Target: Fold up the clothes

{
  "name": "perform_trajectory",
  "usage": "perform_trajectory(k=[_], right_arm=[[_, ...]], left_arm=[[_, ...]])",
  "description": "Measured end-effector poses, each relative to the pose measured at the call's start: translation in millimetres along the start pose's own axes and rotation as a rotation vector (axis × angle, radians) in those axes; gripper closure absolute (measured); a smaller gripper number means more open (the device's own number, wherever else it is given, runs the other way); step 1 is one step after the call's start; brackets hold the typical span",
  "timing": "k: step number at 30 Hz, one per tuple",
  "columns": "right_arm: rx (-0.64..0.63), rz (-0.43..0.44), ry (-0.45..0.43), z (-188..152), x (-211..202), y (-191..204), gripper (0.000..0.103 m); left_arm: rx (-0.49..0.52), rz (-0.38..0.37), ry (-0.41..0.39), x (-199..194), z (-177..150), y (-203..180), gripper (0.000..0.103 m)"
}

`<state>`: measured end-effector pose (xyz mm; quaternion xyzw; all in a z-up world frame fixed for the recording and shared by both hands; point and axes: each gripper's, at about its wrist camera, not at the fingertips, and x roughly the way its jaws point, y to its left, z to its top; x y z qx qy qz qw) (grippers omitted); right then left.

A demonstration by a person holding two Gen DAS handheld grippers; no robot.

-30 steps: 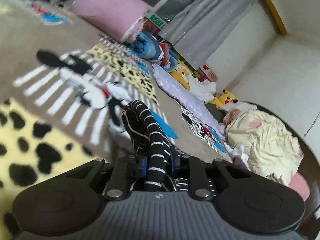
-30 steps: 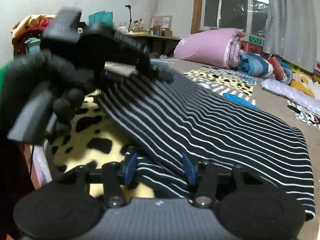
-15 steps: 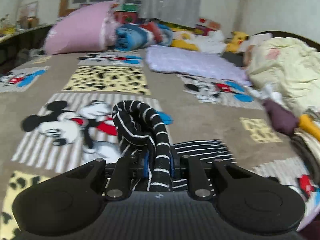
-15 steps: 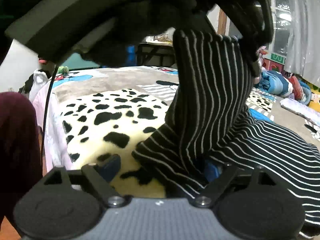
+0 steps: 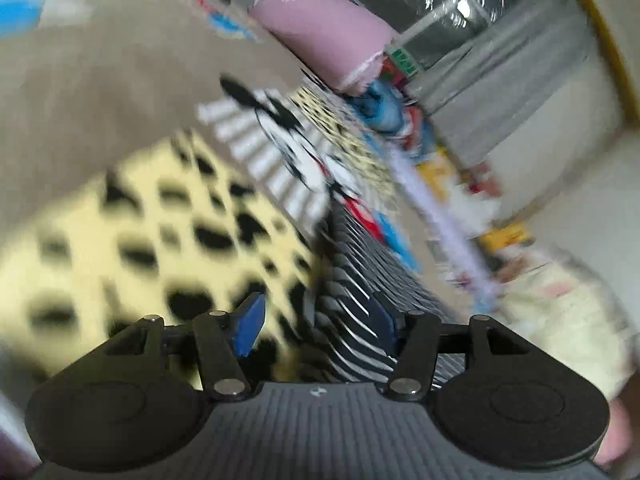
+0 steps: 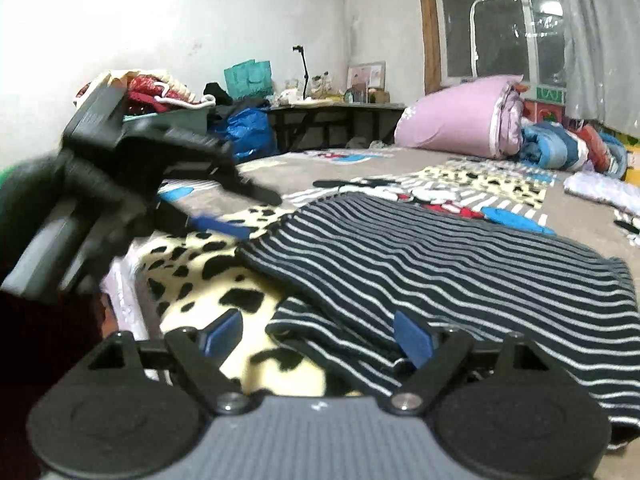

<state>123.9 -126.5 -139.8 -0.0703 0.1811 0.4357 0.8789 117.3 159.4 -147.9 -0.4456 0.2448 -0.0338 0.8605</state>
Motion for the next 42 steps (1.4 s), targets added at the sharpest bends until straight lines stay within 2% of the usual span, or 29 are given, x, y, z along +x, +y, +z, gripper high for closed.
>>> perform_trajectory(k=[1,4,6,8,10,11,13,14,17,19,20,21,23,26,28,30,32,33,35,36,37,39,42], right_arm=[[0.001,0.002,0.010,-0.6,2.7,-0.5,0.020],[0.000,0.008,0.053,-0.2,10.7,-1.4,0.019],[0.022,0.022,0.065,5.6,9.7,-5.5,0.020],[0.077,0.042,0.074,12.0,5.1,-16.8,0.027],[0.145,0.059,0.075,23.2,-4.7,-34.1,0.029],[0.164,0.063,0.067,33.0,-7.4,-45.6,0.032],[0.199,0.072,0.052,53.0,-12.2,-68.5,0.034],[0.188,0.099,0.071,65.4,-5.2,-79.5,0.034],[0.106,0.176,0.179,106.5,30.8,-108.3,0.034],[0.005,0.211,0.288,135.0,73.7,-122.8,0.034],[0.008,0.251,0.336,144.6,95.6,-130.6,0.034],[0.011,0.290,0.381,153.5,116.2,-138.0,0.034],[0.018,0.339,0.427,160.9,142.0,-144.3,0.035],[-0.045,0.337,0.539,163.7,184.9,-143.1,0.035],[-0.065,0.323,0.604,156.8,204.2,-143.6,0.035],[-0.104,0.268,0.631,148.8,213.4,-136.9,0.034],[-0.122,0.218,0.574,150.7,206.3,-132.6,0.034],[-0.157,0.149,0.516,152.7,193.2,-128.4,0.034],[-0.171,0.091,0.437,153.4,168.6,-123.5,0.037],[-0.151,0.068,0.361,145.9,137.1,-114.4,0.039],[-0.134,0.071,0.337,139.1,120.6,-110.3,0.043],[-0.059,0.059,0.286,104.0,59.3,-93.1,0.049],[0.014,0.020,0.264,61.1,15.5,-78.5,0.054]], left_arm=[[-0.045,-0.021,-0.010,-1.3,-8.1,4.3,0.047],[-0.095,-0.073,-0.029,2.7,-20.5,7.3,0.047],[-0.083,-0.086,-0.028,12.0,-19.7,4.6,0.048],[-0.071,-0.116,-0.039,26.1,-17.2,3.2,0.048],[-0.025,-0.097,-0.038,34.2,-17.6,-0.1,0.051],[-0.009,-0.085,-0.037,35.6,-18.7,-1.5,0.056],[-0.031,-0.099,-0.050,26.0,-29.2,0.6,0.056],[-0.030,-0.099,-0.061,24.1,-33.1,1.3,0.056],[0.001,-0.058,-0.093,29.4,-37.5,-1.6,0.056],[-0.016,-0.043,-0.124,35.3,-35.2,-1.6,0.056],[-0.017,-0.036,-0.135,37.8,-34.0,-1.9,0.056],[-0.004,-0.030,-0.134,39.5,-32.8,-2.9,0.058],[-0.006,-0.022,-0.127,42.2,-29.4,0.4,0.074],[-0.053,-0.062,-0.115,41.1,-25.1,11.8,0.079],[-0.029,-0.055,-0.105,40.9,-22.7,7.6,0.082],[0.009,-0.035,-0.093,41.1,-20.1,1.1,0.083],[0.087,-0.002,-0.086,40.5,-18.1,-10.2,0.083],[0.098,-0.001,-0.087,40.5,-17.1,-13.3,0.083],[0.109,0.000,-0.089,37.6,-16.3,-17.1,0.084],[0.120,0.003,-0.090,35.5,-16.9,-19.1,0.085],[0.144,0.006,-0.093,32.8,-17.6,-23.1,0.085],[0.204,0.007,-0.108,28.7,-18.4,-34.6,0.086],[0.343,0.018,-0.138,24.7,-21.3,-62.1,0.087]])
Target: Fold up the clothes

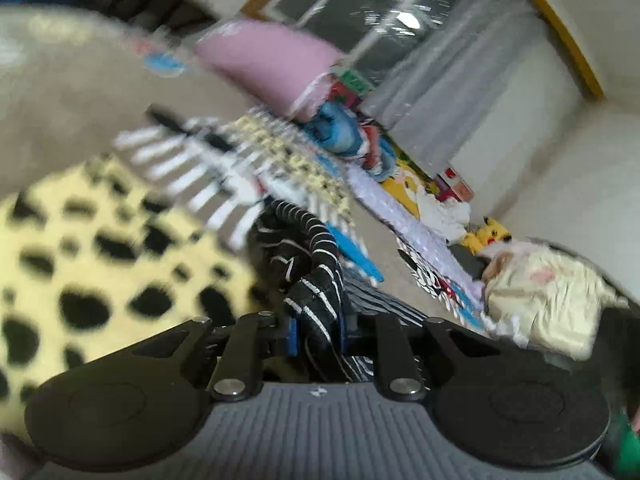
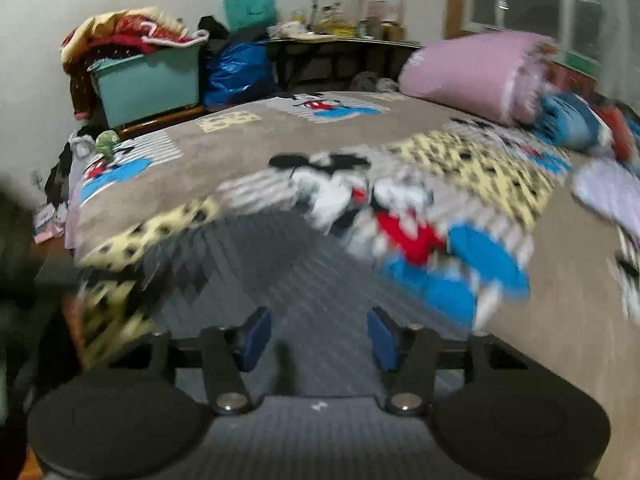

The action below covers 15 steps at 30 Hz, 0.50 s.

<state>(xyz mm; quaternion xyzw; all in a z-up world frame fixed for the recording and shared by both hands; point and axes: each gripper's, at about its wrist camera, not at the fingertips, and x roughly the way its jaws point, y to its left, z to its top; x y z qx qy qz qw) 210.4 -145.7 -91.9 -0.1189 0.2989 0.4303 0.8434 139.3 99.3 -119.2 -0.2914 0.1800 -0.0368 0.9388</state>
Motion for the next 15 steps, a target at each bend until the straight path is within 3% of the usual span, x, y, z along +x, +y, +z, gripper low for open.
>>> perform_trajectory(k=[5,9,14,15], right_arm=[[0.102,-0.020,-0.099,-51.1,-1.2,7.6,0.054],[-0.064,-0.047,-0.120,-49.2,-9.7,32.1,0.052],[-0.208,-0.024,-0.133,-66.4,-13.5,46.9,0.042],[-0.205,-0.013,-0.138,-68.4,-12.8,44.1,0.042]], left_arm=[[0.313,0.049,-0.008,2.4,1.5,-64.2,0.088],[0.570,0.062,0.009,4.3,-6.1,-115.8,0.088],[0.954,-0.026,0.081,19.4,-31.2,-185.6,0.088],[1.072,-0.053,0.116,24.8,-42.5,-198.9,0.088]])
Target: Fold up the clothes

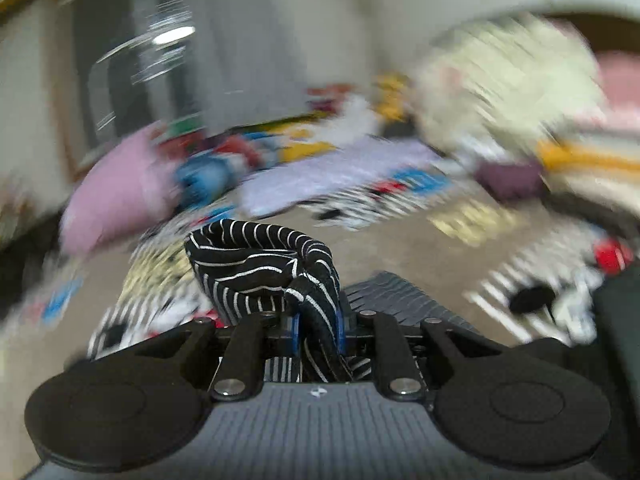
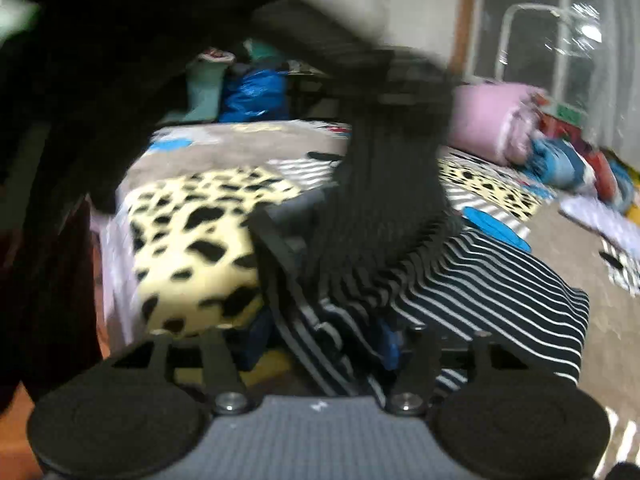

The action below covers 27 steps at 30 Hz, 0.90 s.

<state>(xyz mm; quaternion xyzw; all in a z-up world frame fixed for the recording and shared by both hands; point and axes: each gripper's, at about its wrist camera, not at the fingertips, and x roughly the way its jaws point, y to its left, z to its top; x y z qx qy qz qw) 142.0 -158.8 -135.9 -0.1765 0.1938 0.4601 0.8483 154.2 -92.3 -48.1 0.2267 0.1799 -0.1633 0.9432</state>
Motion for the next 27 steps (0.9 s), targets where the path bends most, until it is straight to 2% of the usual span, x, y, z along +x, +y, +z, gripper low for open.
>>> perform_trajectory(k=[3,4,7,12,17,19,23,25,27], right_arm=[[0.127,0.069,-0.034,-4.5,-16.1,-20.6,0.043],[0.127,0.074,-0.035,-5.3,-18.7,-21.4,0.043],[0.110,0.111,-0.015,-13.5,-37.0,-27.1,0.044],[0.183,0.161,0.008,-30.7,-69.8,-50.4,0.044],[0.237,0.159,0.082,-52.3,-93.7,-80.4,0.044],[0.303,0.127,0.095,-62.6,-105.4,-100.1,0.044],[0.595,-0.045,-0.082,-76.7,-141.3,-163.1,0.053],[0.694,-0.065,-0.210,-72.6,-146.9,-176.9,0.057],[0.665,-0.094,-0.269,-46.1,-124.9,-177.1,0.060]], left_arm=[[0.272,-0.077,0.049,14.3,7.4,-34.3,0.088],[0.342,-0.102,0.072,19.8,7.3,-42.8,0.088],[0.494,-0.131,0.115,33.1,1.6,-60.4,0.088],[0.648,-0.165,0.188,52.5,-10.0,-89.1,0.088],[0.724,-0.178,0.214,58.8,-15.8,-109.1,0.088],[0.705,-0.180,0.225,63.9,-17.6,-111.3,0.088],[0.671,-0.166,0.213,66.9,-26.6,-113.4,0.088],[0.679,-0.139,0.202,65.0,-29.5,-118.0,0.088],[0.693,-0.104,0.191,65.1,-33.2,-124.3,0.088]])
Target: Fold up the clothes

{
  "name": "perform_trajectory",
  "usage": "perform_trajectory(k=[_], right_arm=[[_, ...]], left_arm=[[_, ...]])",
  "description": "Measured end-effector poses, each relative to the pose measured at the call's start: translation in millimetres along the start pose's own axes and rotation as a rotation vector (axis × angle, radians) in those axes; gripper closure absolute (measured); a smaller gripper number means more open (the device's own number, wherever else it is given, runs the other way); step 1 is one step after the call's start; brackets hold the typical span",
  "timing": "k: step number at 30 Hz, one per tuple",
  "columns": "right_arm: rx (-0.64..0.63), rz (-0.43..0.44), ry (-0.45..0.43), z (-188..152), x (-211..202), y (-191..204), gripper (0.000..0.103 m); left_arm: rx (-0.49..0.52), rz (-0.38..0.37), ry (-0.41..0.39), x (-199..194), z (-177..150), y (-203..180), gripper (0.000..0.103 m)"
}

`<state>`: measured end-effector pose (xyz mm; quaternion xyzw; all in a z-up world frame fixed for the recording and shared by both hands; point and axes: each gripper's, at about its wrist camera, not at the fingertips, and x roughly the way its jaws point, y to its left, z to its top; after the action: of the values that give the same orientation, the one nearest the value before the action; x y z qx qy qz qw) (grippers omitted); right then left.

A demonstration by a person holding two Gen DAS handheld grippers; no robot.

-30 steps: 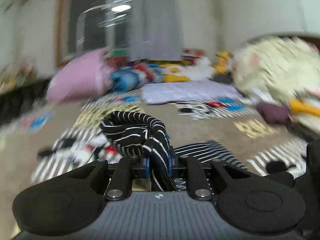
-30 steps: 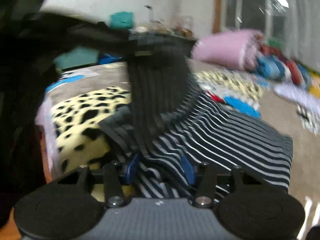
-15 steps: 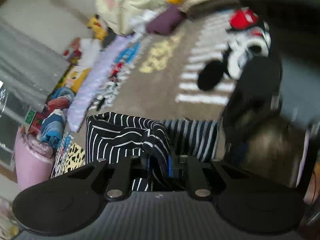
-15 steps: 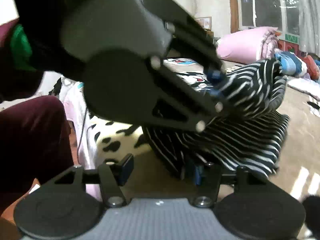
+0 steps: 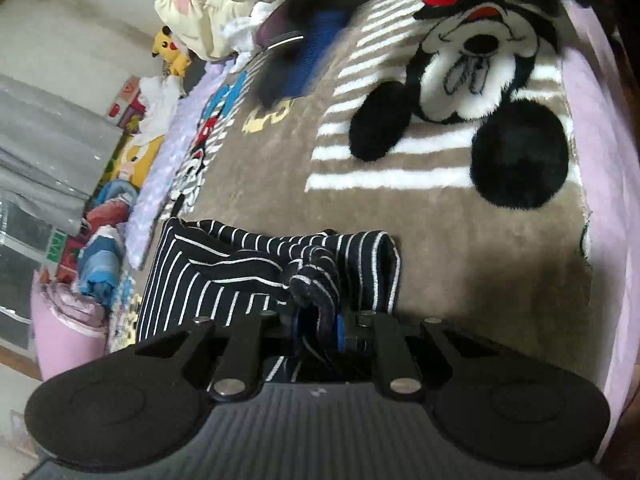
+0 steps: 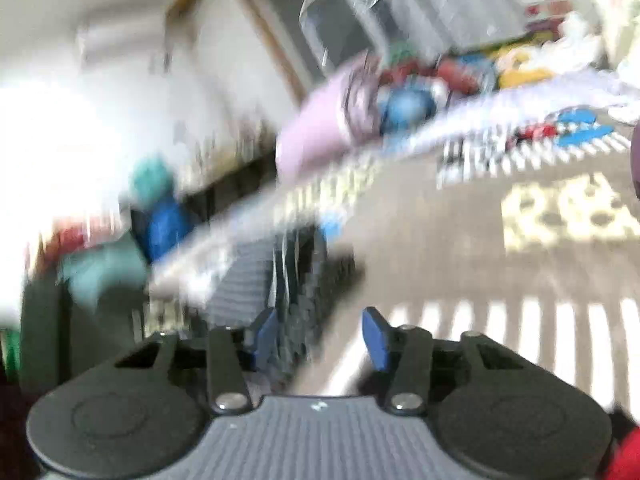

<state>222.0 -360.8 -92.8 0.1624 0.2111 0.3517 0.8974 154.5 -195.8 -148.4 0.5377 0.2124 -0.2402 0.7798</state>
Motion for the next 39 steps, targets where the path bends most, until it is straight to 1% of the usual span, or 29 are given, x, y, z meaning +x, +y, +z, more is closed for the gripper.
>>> perform_trajectory(k=[3,4,5,6,7,9,10,11,12,13,14,15,16,17,18,19,20,23,25,27,28,30,32,33,34,35,36,37,39], right_arm=[[-0.099,0.071,-0.019,9.8,38.7,33.0,0.061],[-0.106,0.078,-0.022,10.4,42.6,36.7,0.061],[-0.117,0.105,-0.025,14.3,59.4,45.3,0.061],[-0.114,0.121,-0.003,16.7,75.1,48.5,0.061],[-0.113,0.115,0.014,14.8,80.9,48.2,0.061],[-0.120,0.051,0.125,10.4,121.5,33.2,0.063],[-0.096,0.044,0.134,10.3,129.0,25.6,0.066],[-0.071,0.036,0.143,10.2,136.5,18.1,0.074],[-0.047,0.029,0.151,10.2,143.7,10.8,0.076],[-0.023,0.030,0.151,11.1,145.7,7.5,0.078],[0.002,0.032,0.146,12.3,145.9,2.3,0.078],[0.026,0.035,0.141,13.5,145.8,-2.6,0.077],[0.037,0.043,0.134,15.5,143.2,-3.6,0.075],[0.055,0.061,0.120,16.9,140.9,-5.6,0.074],[0.061,0.056,0.108,17.3,139.0,-7.3,0.073],[0.060,0.050,0.106,17.6,135.3,-8.9,0.072],[0.059,0.045,0.108,17.0,131.5,-11.2,0.072],[0.045,0.050,0.062,20.7,117.4,-9.0,0.071],[-0.048,0.048,-0.012,26.8,95.8,3.2,0.069],[-0.066,0.112,-0.019,23.9,86.2,7.7,0.070],[-0.077,0.144,-0.020,22.2,81.8,10.2,0.070],[-0.158,0.187,0.034,13.5,83.6,20.1,0.070],[-0.259,0.170,0.131,-2.9,94.7,27.6,0.072],[-0.310,0.161,0.179,-11.1,100.3,31.3,0.073],[-0.356,0.153,0.223,-18.8,105.5,34.4,0.073],[-0.337,0.155,0.212,-19.7,106.2,28.8,0.074],[-0.316,0.157,0.202,-20.6,106.9,23.1,0.074],[-0.285,0.164,0.202,-20.9,108.0,16.7,0.075],[-0.286,0.170,0.211,-19.0,109.7,15.9,0.075]], left_arm=[[0.016,0.085,0.011,0.0,2.6,-15.1,0.087],[0.021,0.111,0.015,-0.1,3.4,-19.5,0.087],[0.021,0.136,0.020,-0.4,4.3,-23.4,0.087],[0.014,0.157,0.023,-1.5,4.9,-26.3,0.087],[0.008,0.173,0.025,-3.6,5.2,-28.8,0.086],[0.005,0.178,0.021,-12.1,4.7,-32.2,0.085],[-0.005,0.161,0.012,-19.3,3.7,-32.2,0.085],[-0.029,0.126,-0.004,-29.1,1.9,-30.1,0.085],[-0.079,0.065,-0.022,-41.2,-1.6,-24.7,0.084],[-0.161,-0.016,-0.043,-54.0,-7.8,-14.0,0.084],[-0.240,-0.073,-0.061,-63.5,-14.7,-2.2,0.084],[-0.342,-0.126,-0.088,-73.6,-23.8,14.8,0.084],[-0.478,-0.162,-0.128,-82.4,-35.8,40.4,0.084],[-0.581,-0.174,-0.158,-85.9,-45.0,61.0,0.084],[-0.660,-0.167,-0.184,-85.4,-53.3,79.4,0.084],[-0.757,-0.153,-0.220,-80.8,-64.8,104.7,0.084],[-0.822,-0.146,-0.250,-70.9,-73.9,123.9,0.084],[-0.946,-0.150,-0.326,-34.6,-95.3,165.0,0.084],[-1.021,-0.210,-0.394,-8.4,-107.7,180.8,0.084],[-1.063,-0.273,-0.431,13.7,-116.8,185.2,0.084],[-1.065,-0.303,-0.440,25.0,-119.6,183.7,0.084],[-1.070,-0.327,-0.439,40.7,-123.0,175.1,0.084],[-1.113,-0.357,-0.418,59.3,-130.9,162.7,0.084],[-1.115,-0.360,-0.391,67.6,-131.7,158.7,0.084],[-1.092,-0.349,-0.370,76.4,-130.1,152.8,0.084],[-1.058,-0.326,-0.372,81.1,-126.8,148.6,0.085],[-1.044,-0.317,-0.369,82.7,-125.3,147.0,0.085],[-1.045,-0.317,-0.372,84.1,-126.8,146.5,0.085],[-1.056,-0.325,-0.381,83.5,-130.4,146.1,0.085]])
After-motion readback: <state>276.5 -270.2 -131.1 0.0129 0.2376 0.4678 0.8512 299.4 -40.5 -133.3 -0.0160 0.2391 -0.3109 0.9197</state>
